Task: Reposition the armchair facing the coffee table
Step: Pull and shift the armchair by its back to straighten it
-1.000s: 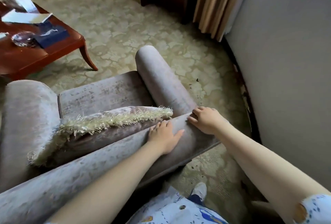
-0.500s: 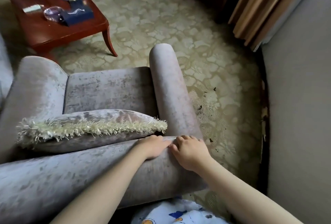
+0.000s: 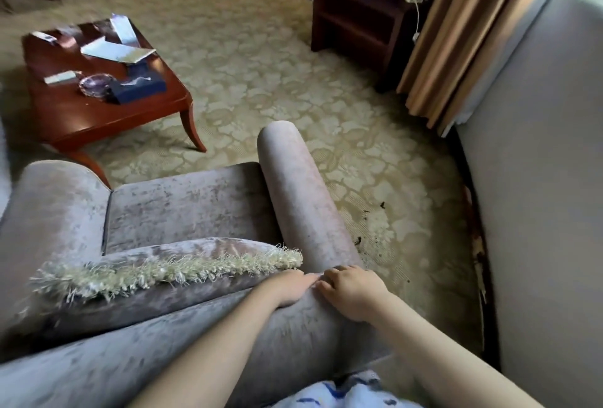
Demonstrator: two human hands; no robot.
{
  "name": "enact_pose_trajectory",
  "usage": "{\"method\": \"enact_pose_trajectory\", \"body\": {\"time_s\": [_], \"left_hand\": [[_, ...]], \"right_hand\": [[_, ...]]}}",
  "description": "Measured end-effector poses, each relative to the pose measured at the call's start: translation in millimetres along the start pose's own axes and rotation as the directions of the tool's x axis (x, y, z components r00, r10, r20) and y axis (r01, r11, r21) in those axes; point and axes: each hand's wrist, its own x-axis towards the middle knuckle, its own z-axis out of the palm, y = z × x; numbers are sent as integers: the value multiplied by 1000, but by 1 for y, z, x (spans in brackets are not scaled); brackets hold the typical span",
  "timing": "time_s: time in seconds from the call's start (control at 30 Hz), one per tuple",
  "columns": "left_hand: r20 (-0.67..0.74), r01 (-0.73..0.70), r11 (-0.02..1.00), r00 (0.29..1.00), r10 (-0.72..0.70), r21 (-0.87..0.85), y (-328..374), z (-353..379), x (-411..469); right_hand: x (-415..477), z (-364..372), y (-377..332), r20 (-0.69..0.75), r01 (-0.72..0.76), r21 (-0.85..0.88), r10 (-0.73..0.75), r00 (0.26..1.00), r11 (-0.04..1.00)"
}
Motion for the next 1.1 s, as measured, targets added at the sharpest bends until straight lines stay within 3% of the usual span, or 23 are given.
{"method": "enact_pose_trajectory", "body": {"time_s": [0.17,0.47,0.7,1.1], "left_hand": [[20,97,981,995,-95,-169,3,1,1],[31,18,999,999,-17,-40,-5,4,12],[-20,43,994,999,-45,-96,4,-14,32],[-12,84,982,996,-87,-171,6,-13,26]], "right_hand": [[0,12,3,-51,5,5,-4,999,1000],[9,11,5,-107,4,48,1,994,999],[20,-15,25,-55,21,-3,-21,998,1000],[17,-6,26,-112,-3,-20,0,994,1000]]}}
